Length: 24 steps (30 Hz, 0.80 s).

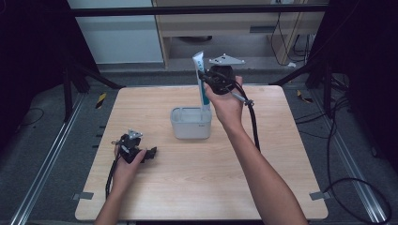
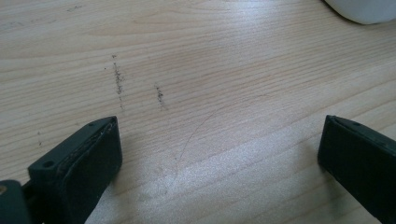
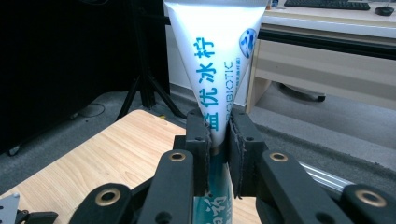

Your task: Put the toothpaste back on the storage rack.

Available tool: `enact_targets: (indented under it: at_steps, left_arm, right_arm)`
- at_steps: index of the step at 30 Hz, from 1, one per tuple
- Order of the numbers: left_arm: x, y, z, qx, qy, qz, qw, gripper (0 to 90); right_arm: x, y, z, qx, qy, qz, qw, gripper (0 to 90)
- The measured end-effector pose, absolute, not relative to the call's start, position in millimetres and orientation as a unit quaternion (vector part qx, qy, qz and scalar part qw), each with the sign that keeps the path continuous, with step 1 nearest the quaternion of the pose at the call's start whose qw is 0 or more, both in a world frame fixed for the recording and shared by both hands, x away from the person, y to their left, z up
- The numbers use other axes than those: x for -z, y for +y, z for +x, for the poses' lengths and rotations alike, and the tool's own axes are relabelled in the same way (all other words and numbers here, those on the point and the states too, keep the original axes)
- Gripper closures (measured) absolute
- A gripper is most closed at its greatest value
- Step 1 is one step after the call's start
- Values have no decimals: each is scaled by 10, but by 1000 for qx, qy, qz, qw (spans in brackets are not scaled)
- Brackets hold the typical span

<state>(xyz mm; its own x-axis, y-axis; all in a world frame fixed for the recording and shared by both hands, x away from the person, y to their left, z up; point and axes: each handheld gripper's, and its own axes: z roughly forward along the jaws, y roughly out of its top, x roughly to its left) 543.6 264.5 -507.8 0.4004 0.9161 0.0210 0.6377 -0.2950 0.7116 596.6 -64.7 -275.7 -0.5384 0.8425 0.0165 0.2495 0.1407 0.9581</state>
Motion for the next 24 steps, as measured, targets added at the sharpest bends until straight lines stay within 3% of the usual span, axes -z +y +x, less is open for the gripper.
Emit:
enact_targets:
  at_steps: [24]
  left_arm:
    - [5078,2644,5436,-219,502,774,318,0]
  right_arm:
    - [2844,-484,6008,-540,697,387,270,797]
